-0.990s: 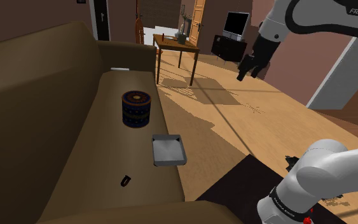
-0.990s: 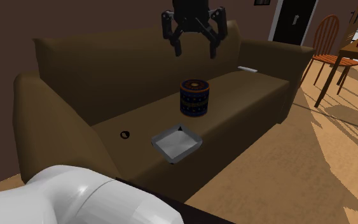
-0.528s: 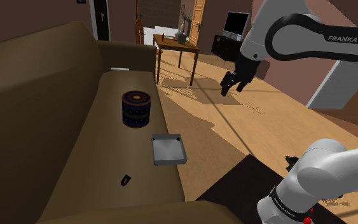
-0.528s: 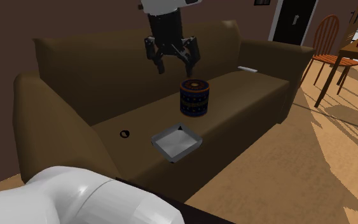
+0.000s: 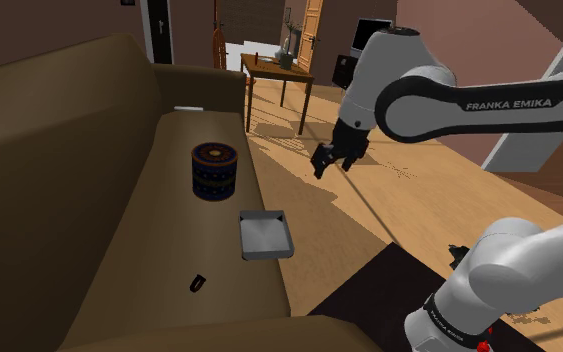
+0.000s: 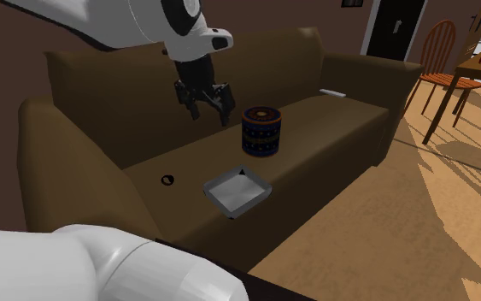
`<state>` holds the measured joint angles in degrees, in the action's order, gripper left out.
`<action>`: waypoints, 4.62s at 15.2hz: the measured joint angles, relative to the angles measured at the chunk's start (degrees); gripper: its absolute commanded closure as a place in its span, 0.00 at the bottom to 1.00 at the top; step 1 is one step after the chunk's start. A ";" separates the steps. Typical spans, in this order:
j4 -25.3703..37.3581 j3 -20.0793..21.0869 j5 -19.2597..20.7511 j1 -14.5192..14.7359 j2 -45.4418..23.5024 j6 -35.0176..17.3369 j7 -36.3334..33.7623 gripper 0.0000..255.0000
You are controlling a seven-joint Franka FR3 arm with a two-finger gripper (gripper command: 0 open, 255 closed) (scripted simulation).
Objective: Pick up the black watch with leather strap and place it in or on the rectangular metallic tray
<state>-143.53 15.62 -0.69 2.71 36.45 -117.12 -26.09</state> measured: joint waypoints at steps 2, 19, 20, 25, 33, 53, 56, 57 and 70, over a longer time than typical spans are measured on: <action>-0.47 2.15 -0.24 0.06 -2.23 -2.57 -2.79 0.00; 10.35 22.16 19.65 -4.24 -37.64 -20.05 -40.07 0.00; 11.99 22.26 22.84 -3.87 -40.92 -20.38 -43.29 0.00; 20.98 19.84 34.75 1.72 -54.60 -19.30 -55.69 0.00; 37.93 13.69 43.89 12.51 -73.20 -16.43 -65.78 0.00; 48.19 9.57 47.54 17.28 -84.86 -17.45 -68.29 1.00; 48.34 9.64 47.54 17.27 -84.70 -17.47 -68.25 1.00; 48.31 9.63 47.56 17.26 -84.67 -17.50 -68.27 1.00; 64.01 9.39 37.90 22.16 -93.65 -3.22 -75.88 0.00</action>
<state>-79.51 25.01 37.21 24.87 -57.20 -120.34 -101.97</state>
